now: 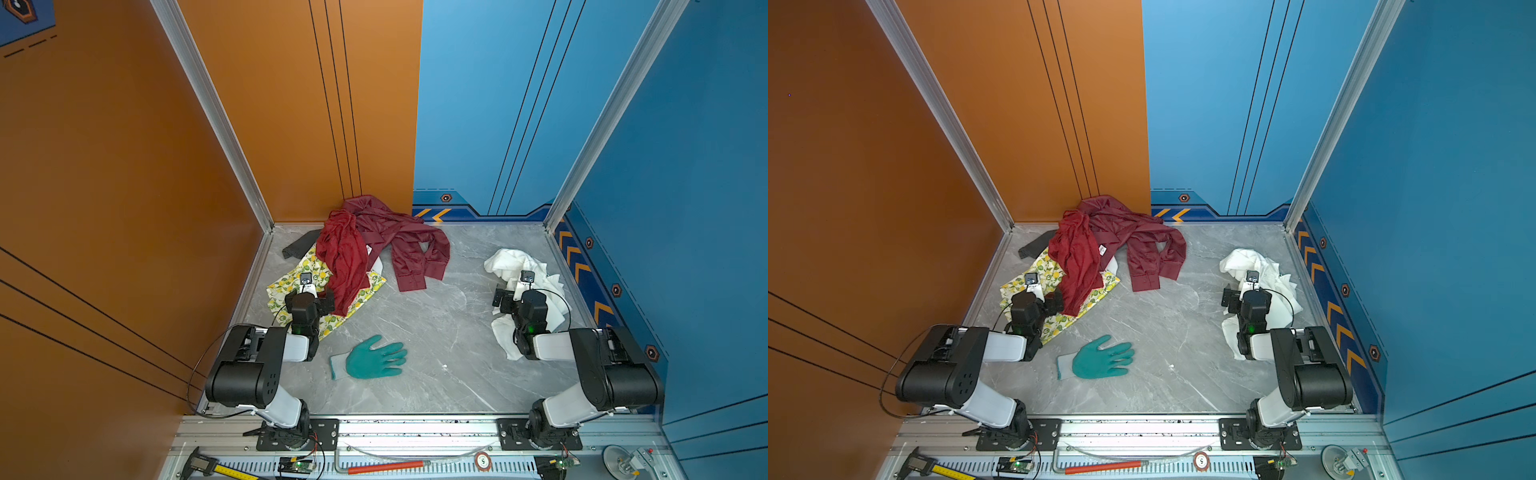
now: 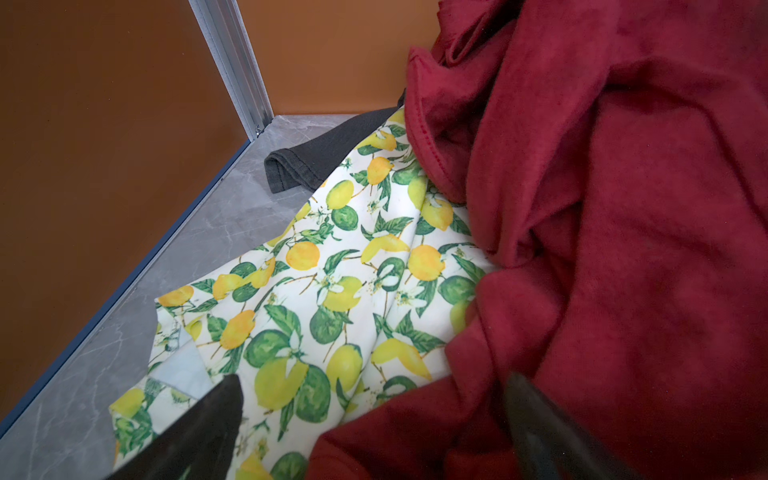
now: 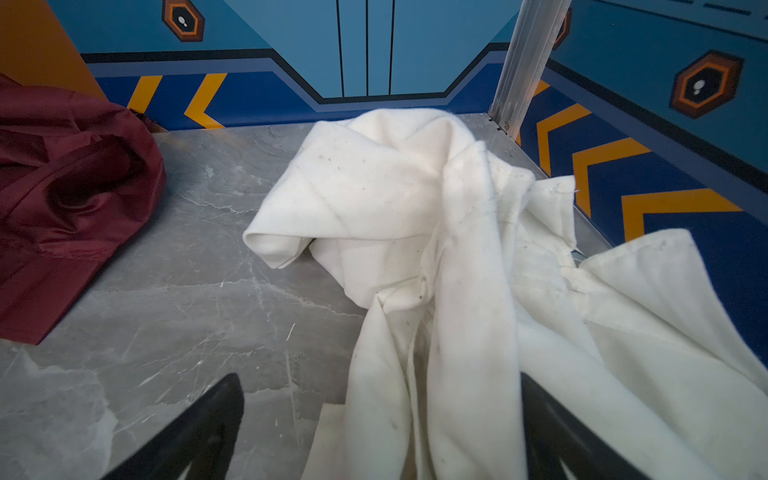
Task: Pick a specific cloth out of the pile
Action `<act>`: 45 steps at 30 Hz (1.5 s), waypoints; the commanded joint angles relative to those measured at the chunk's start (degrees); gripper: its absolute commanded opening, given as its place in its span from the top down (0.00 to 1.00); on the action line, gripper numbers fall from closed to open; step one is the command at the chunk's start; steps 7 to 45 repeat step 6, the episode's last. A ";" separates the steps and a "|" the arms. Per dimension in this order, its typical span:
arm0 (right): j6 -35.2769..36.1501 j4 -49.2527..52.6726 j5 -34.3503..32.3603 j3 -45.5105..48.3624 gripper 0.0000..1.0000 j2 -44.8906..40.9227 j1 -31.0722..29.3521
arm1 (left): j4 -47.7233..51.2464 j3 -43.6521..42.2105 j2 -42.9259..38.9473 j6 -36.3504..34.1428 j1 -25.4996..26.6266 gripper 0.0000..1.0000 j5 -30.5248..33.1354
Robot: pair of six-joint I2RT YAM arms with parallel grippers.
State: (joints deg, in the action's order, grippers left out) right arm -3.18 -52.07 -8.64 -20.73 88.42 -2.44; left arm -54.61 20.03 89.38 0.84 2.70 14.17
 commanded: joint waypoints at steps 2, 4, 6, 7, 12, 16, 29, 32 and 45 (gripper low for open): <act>-0.27 0.70 2.87 -1.07 0.00 0.26 1.28 | -0.63 0.80 0.36 -0.67 0.29 0.02 1.15; -0.33 0.66 2.89 -1.02 0.00 0.26 1.29 | -0.61 0.84 0.42 -0.68 0.33 0.02 1.13; -0.32 0.37 2.72 -0.85 0.00 0.18 1.16 | -0.62 0.88 0.36 -0.72 0.30 0.02 1.15; -0.32 0.37 2.72 -0.85 0.00 0.18 1.16 | -0.62 0.88 0.36 -0.72 0.30 0.02 1.15; -0.32 0.37 2.72 -0.85 0.00 0.18 1.16 | -0.62 0.88 0.36 -0.72 0.30 0.02 1.15; -0.32 0.37 2.72 -0.85 0.00 0.18 1.16 | -0.62 0.88 0.36 -0.72 0.30 0.02 1.15; -0.32 0.37 2.72 -0.85 0.00 0.18 1.16 | -0.62 0.88 0.36 -0.72 0.30 0.02 1.15; -0.32 0.37 2.72 -0.85 0.00 0.18 1.16 | -0.62 0.88 0.36 -0.72 0.30 0.02 1.15; -0.32 0.37 2.72 -0.85 0.00 0.18 1.16 | -0.62 0.88 0.36 -0.72 0.30 0.02 1.15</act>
